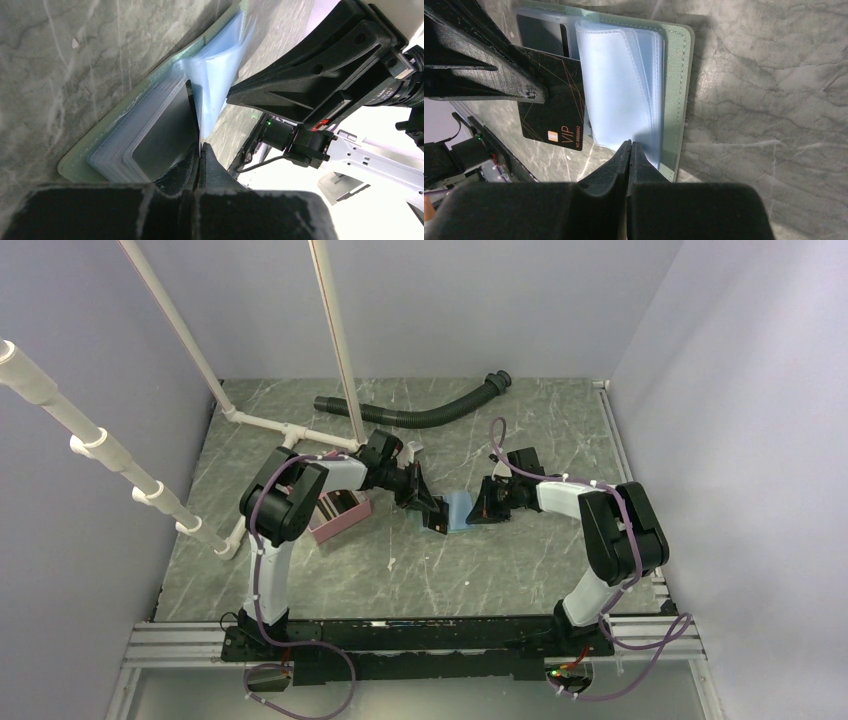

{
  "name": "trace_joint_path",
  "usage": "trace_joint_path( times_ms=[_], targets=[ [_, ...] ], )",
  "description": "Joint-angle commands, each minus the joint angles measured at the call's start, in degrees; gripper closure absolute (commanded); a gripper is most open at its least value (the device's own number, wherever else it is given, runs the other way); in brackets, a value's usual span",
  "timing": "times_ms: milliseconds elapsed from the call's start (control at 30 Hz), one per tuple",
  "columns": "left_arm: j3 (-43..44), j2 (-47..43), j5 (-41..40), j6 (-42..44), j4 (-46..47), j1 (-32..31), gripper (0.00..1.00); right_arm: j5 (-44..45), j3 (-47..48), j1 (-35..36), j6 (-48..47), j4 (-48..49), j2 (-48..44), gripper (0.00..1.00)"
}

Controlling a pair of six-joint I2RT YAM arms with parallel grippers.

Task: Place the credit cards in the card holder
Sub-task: Insert the credit card into the card holder.

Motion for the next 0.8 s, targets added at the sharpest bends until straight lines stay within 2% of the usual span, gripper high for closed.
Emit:
trace_joint_path(
  times_ms=[0,500,767],
  targets=[
    [0.1,-1.5,1.0,0.1,3.7,-0.3,1.0,3.5,-1.0,-0.2,-1.9,0.4,0.6,1.0],
    [-0.5,1.8,4.5,-2.9,11.4,-0.2,1.0,3.3,-1.0,-0.2,-1.6,-0.8,-0.8,1.0],
    [-0.8,2.7,3.0,-3.7,14.2,-0.2,1.0,4.3,-0.8,-0.1,-1.5,-2.3,-3.0,0.86]
  ],
)
